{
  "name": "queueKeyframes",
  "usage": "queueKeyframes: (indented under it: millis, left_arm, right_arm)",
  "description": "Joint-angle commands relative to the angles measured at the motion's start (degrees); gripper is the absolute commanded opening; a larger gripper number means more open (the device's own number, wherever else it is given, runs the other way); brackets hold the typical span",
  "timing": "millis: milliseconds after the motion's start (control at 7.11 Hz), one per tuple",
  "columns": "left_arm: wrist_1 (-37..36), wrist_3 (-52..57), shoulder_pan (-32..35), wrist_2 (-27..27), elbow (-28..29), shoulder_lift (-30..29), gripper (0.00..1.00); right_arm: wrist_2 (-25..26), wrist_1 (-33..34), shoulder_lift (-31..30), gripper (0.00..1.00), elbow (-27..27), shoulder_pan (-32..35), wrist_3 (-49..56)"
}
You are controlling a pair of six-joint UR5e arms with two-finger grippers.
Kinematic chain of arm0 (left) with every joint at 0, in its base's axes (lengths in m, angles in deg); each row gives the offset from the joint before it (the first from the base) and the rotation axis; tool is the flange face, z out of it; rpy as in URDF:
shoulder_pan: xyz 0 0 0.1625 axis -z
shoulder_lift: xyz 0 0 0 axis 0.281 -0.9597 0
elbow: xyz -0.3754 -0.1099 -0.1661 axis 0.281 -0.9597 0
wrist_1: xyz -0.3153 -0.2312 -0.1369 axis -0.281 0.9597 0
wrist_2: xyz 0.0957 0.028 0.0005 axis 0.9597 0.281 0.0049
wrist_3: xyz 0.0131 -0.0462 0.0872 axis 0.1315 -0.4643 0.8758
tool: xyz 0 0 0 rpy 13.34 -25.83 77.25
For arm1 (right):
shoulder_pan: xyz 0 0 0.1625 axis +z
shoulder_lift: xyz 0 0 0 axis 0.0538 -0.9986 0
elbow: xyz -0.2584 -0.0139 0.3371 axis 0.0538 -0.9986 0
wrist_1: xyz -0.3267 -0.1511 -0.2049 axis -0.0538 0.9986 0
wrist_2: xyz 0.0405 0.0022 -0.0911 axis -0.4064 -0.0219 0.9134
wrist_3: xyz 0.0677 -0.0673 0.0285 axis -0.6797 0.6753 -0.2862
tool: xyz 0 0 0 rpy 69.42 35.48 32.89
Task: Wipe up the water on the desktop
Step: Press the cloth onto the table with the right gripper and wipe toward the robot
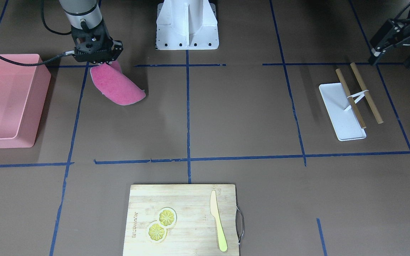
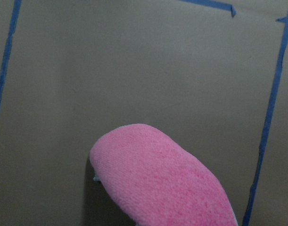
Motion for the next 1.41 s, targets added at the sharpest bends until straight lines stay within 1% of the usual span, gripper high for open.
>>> queueKeyframes:
  millis: [0, 281, 422, 704, 844, 985, 1126, 1266]
  left_arm:
    - [0.3, 2.4, 1.1, 0.1, 0.0, 1.7, 1.0]
    - [0.2, 2.3, 1.9, 0.0, 0.0, 2.2, 1.0]
    - [0.3, 2.3, 2.1, -0.1, -0.3, 2.9, 1.0]
    - [0.3, 2.3, 2.6, -0.2, -0.3, 3.2, 1.0]
    - [0.4, 2.4, 2.6, -0.1, -0.3, 3.8, 1.0]
    - [0.4, 2.4, 2.6, -0.1, -0.3, 3.8, 1.0]
    - [0.4, 2.4, 2.6, -0.1, -0.3, 3.8, 1.0]
    - [0.4, 2.4, 2.6, 0.0, -0.1, 3.9, 1.0]
  right_arm:
    - [-2.5, -0.9, 4.6, 0.0, -9.7, 0.3, -0.6]
    - [-3.7, -2.4, 4.3, 0.0, -15.4, 3.4, -0.3]
    - [-4.0, -4.3, 4.2, 0.0, -18.8, 6.1, -0.3]
    - [-5.7, -12.2, 4.1, 0.0, -28.9, 11.9, -0.2]
    - [-5.9, -13.9, 4.1, 0.0, -32.3, 14.2, 1.6]
    - [-5.9, -13.9, 4.2, 0.0, -35.1, 17.3, 6.0]
    - [-6.5, -13.9, 4.2, 0.0, -36.5, 19.7, 8.8]
    - [-6.9, -13.8, 4.7, 0.0, -36.5, 19.4, 8.4]
